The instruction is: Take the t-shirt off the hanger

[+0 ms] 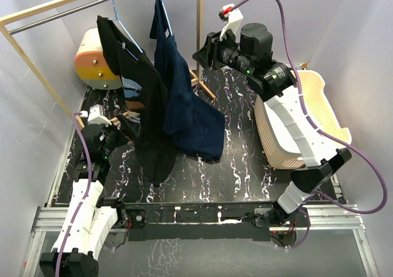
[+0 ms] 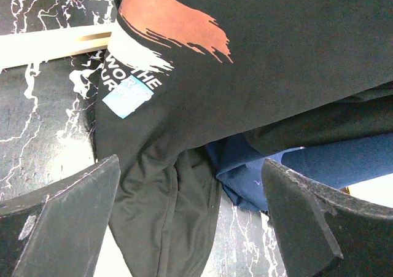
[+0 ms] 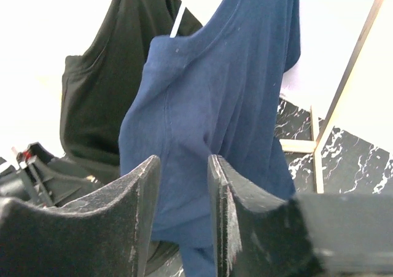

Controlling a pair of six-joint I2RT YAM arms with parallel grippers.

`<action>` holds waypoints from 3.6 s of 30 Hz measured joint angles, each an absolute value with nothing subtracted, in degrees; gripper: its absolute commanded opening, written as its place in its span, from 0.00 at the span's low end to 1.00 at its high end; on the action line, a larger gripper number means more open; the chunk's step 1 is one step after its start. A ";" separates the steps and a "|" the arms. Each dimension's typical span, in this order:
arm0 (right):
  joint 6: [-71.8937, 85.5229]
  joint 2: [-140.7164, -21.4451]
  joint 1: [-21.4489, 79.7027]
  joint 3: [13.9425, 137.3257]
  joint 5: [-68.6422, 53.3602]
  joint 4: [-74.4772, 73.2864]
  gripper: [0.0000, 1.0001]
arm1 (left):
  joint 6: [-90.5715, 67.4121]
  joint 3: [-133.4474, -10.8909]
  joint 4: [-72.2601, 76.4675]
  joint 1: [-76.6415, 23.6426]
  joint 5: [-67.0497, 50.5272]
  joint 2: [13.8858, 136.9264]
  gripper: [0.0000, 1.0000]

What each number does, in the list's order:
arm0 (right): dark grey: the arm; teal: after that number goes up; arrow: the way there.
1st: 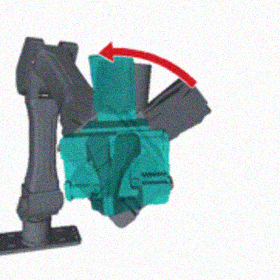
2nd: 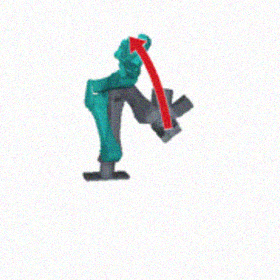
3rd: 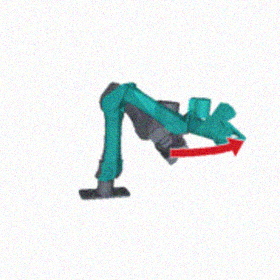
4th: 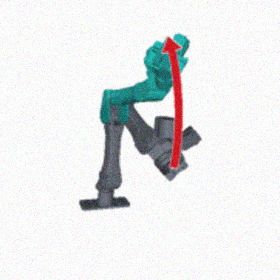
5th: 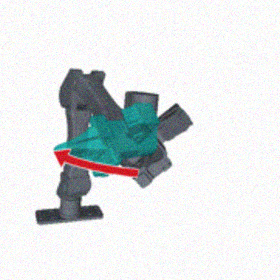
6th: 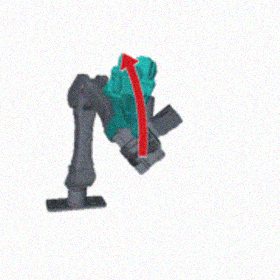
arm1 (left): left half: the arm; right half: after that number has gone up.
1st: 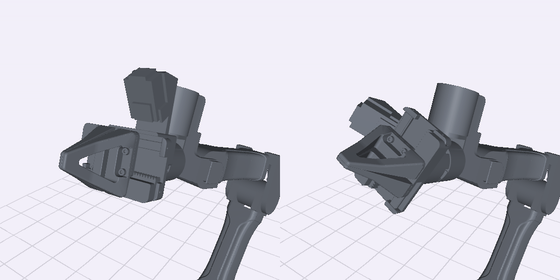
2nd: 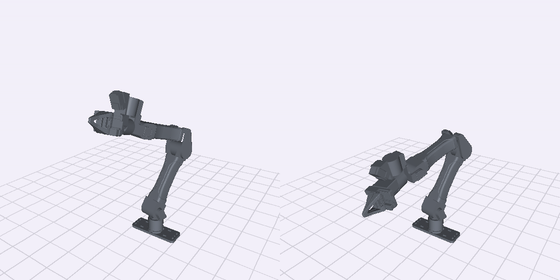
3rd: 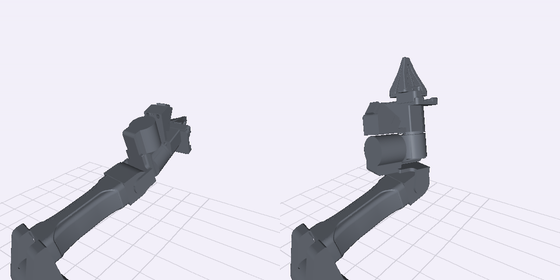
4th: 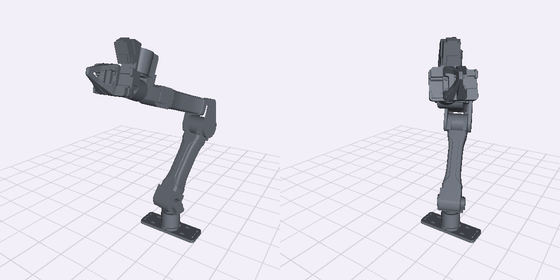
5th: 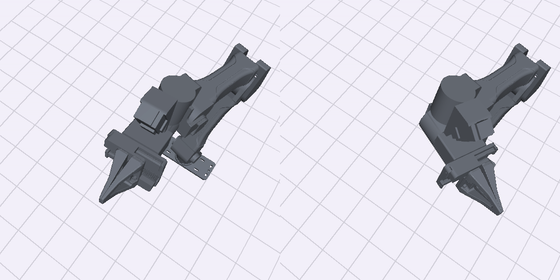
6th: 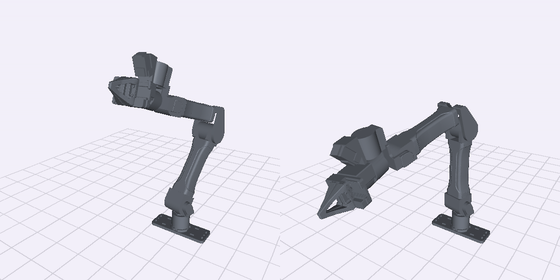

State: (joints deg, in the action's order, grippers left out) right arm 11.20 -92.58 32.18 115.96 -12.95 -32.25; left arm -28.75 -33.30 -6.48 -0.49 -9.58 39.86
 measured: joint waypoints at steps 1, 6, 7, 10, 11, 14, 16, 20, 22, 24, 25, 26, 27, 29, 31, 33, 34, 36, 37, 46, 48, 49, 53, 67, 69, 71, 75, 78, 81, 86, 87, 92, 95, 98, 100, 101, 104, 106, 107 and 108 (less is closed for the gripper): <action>11.05 -93.60 32.18 117.10 -12.49 -32.01 0.46 | -28.75 -33.30 -6.48 -0.49 -9.63 39.81 0.97; 10.59 -97.36 32.18 120.16 -10.81 -30.35 0.55 | -28.75 -33.30 -6.42 -0.49 -9.91 39.59 0.97; 10.59 -97.95 32.18 120.46 -10.41 -29.87 0.55 | -28.75 -33.30 -6.44 -0.49 -9.96 39.59 0.97; 10.57 -99.83 32.18 121.91 -9.78 -28.97 0.56 | -28.75 -33.30 -6.44 -0.49 -10.09 39.59 0.97; 10.57 -100.75 32.18 122.93 -9.67 -28.40 0.55 | -28.75 -33.30 -6.44 -0.49 -10.11 39.59 0.97; 10.59 -103.24 32.18 125.14 -9.74 -26.68 0.55 | -28.75 -33.30 -6.44 -0.49 -10.11 39.57 0.97; 10.70 -103.85 32.18 125.21 -10.24 -25.80 0.55 | -28.75 -33.30 -6.44 -0.49 -10.13 39.53 0.97; 11.09 -104.42 32.27 125.21 -11.46 -24.05 0.55 | -28.75 -33.30 -6.42 -0.49 -10.13 39.48 0.97; 11.27 -104.42 32.47 125.21 -11.94 -23.55 0.55 | -28.75 -33.30 -6.44 -0.49 -10.15 39.48 0.97; 11.33 -104.42 32.75 125.21 -12.16 -22.81 0.55 | -28.75 -33.30 -6.42 -0.49 -10.15 39.46 0.97; 11.46 -104.42 32.95 125.12 -12.19 -22.28 0.55 | -28.73 -33.30 -6.44 -0.49 -10.17 39.46 0.97; 11.51 -104.40 33.19 125.01 -12.23 -21.82 0.55 | -28.75 -33.30 -6.44 -0.49 -10.17 39.44 0.97; 11.57 -104.36 33.45 124.86 -12.21 -21.39 0.55 | -28.75 -33.30 -6.44 -0.49 -10.20 39.42 0.97; 11.73 -104.20 34.11 124.33 -12.21 -20.56 0.55 | -28.75 -33.30 -6.44 -0.49 -10.22 39.31 0.97; 11.79 -104.18 34.89 124.22 -12.16 -20.49 0.54 | -28.75 -33.30 -6.42 -0.49 -10.33 39.22 0.97; 11.70 -104.18 35.83 124.31 -11.84 -20.78 0.54 | -28.73 -33.30 -6.42 -0.49 -10.35 39.18 0.97; 11.60 -104.18 36.42 124.42 -11.31 -20.99 0.52 | -28.75 -33.30 -6.42 -0.49 -10.37 39.16 0.97; 11.14 -104.36 37.60 125.19 -9.32 -22.02 0.49 | -28.73 -33.30 -6.42 -0.49 -10.37 39.16 0.97; 10.92 -104.51 38.04 125.71 -8.14 -22.50 0.47 | -28.75 -33.30 -6.42 -0.49 -10.37 39.16 0.97; 10.15 -106.94 39.22 129.03 4.38 -26.37 0.39 | -28.73 -33.30 -6.42 -0.49 -10.44 39.16 0.97; 9.87 -107.66 39.13 129.45 6.48 -27.24 0.39 | -28.73 -33.30 -6.42 -0.49 -10.52 39.16 0.97; 9.69 -108.07 39.13 129.78 7.35 -27.66 0.39 | -28.75 -33.30 -6.42 -0.49 -10.55 39.16 0.97; 9.13 -109.16 39.13 129.99 9.54 -28.71 0.37 | -28.73 -33.30 -6.42 -0.49 -10.57 39.16 0.97; 7.88 -109.86 38.76 127.79 10.61 -25.08 0.08 | -28.58 -33.30 -6.13 -0.49 -11.42 38.79 0.78; 7.55 -109.80 38.52 126.61 10.48 -23.22 0.08 | -28.58 -33.30 -5.91 -0.49 -11.75 38.22 0.71; 7.33 -109.14 38.24 124.20 10.07 -20.45 0.08 | -28.60 -33.30 -5.65 -0.49 -12.23 37.60 0.63; 7.09 -107.00 37.69 118.78 9.39 -14.81 0.08 | -28.67 -33.30 -4.71 -0.49 -13.28 36.32 0.46; 7.09 -105.14 37.32 115.50 9.23 -10.90 0.08 | -28.71 -33.30 -4.25 -0.49 -13.87 35.07 0.48; 7.18 -103.28 37.06 112.77 9.28 -7.03 0.08 | -28.62 -33.30 -3.81 -0.49 -14.44 34.33 0.83; 7.90 -100.79 36.34 110.50 9.17 -1.13 0.08 | -28.42 -33.30 -3.25 -0.49 -15.64 34.37 0.97; 8.12 -100.60 36.14 110.50 9.04 -0.03 0.08 | -28.42 -33.30 -3.27 -0.49 -15.70 34.41 0.97; 10.31 -100.44 34.83 110.59 7.99 3.05 0.08 | -28.80 -33.30 -3.90 -0.49 -15.20 34.72 0.97; 11.84 -100.51 34.02 111.13 7.05 3.11 0.08 | -28.80 -33.30 -3.97 -0.49 -15.07 34.85 0.97; 12.69 -100.16 33.61 110.39 6.22 4.08 0.08 | -28.75 -33.30 -4.03 -0.49 -14.98 34.79 0.97; 13.30 -98.63 33.30 106.78 5.93 6.46 0.08 | -28.75 -33.30 -4.29 -0.49 -14.79 34.68 0.97; 13.54 -97.71 33.19 104.97 5.82 7.38 0.08 | -28.73 -33.30 -4.36 -0.49 -14.74 34.65 0.97; 14.61 -95.81 32.64 101.75 5.13 9.10 0.08 | -28.73 -33.30 -4.34 -0.49 -14.74 34.33 0.97; 15.53 -95.61 31.97 101.71 4.51 10.24 0.08 | -28.73 -33.32 -4.34 -0.49 -14.72 34.35 0.97; 15.99 -95.57 31.62 101.71 4.40 10.87 0.08 | -28.73 -33.30 -4.36 -0.49 -14.72 34.37 0.97; 16.75 -95.50 31.14 101.71 4.27 11.81 0.08 | -28.73 -33.30 -4.36 -0.49 -14.70 34.37 0.97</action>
State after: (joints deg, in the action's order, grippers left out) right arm 16.75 -95.50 31.14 101.71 4.27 11.81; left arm -28.73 -33.30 -4.36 -0.49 -14.70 34.37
